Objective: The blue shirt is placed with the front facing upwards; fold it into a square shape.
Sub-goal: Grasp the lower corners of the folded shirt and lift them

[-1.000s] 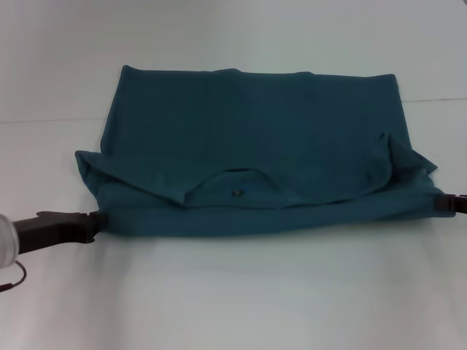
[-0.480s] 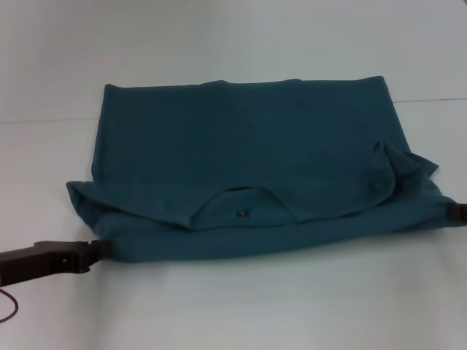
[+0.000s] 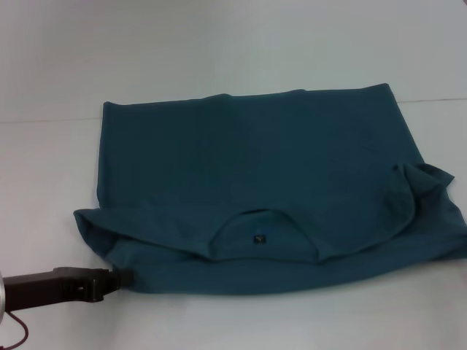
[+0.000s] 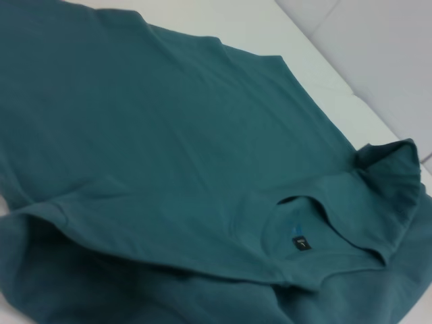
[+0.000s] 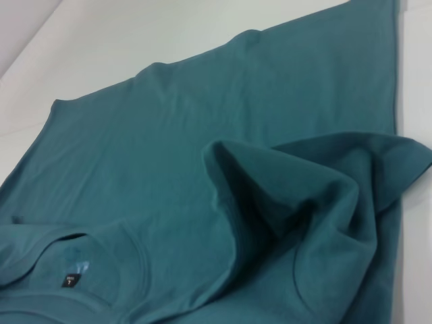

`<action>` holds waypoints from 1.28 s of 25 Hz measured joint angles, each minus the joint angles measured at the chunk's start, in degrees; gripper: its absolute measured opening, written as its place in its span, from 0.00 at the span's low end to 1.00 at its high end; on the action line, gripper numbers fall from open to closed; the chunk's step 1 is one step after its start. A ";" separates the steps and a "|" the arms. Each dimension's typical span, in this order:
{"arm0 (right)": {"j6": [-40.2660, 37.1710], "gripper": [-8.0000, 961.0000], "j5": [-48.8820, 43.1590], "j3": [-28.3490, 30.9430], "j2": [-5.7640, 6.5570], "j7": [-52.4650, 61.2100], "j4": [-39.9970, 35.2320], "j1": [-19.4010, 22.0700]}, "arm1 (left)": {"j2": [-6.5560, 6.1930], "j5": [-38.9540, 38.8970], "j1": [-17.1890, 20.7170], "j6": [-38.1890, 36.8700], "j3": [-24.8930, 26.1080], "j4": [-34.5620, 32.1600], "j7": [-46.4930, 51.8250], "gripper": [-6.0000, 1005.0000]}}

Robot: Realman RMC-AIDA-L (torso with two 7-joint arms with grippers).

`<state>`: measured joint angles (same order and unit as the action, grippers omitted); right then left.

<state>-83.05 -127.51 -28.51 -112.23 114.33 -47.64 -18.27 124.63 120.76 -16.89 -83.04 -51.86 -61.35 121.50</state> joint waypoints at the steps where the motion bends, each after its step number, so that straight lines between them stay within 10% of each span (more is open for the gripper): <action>1: -0.34 0.08 -0.03 0.31 -0.03 0.00 0.00 0.21 | 0.00 0.00 0.05 -0.37 0.04 0.00 0.16 0.02; 24: -5.20 0.10 0.15 3.33 3.08 11.35 -11.33 -9.06 | -2.79 0.43 -9.54 -2.36 5.74 -10.40 5.00 0.02; 32: -7.44 0.10 0.12 3.38 0.04 6.85 -10.70 -2.97 | -0.72 0.19 -4.26 -7.05 5.49 -10.29 2.00 0.02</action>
<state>-90.49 -127.38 -25.13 -112.19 121.19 -58.35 -21.24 123.91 120.95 -21.15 -90.09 -46.37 -71.64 123.50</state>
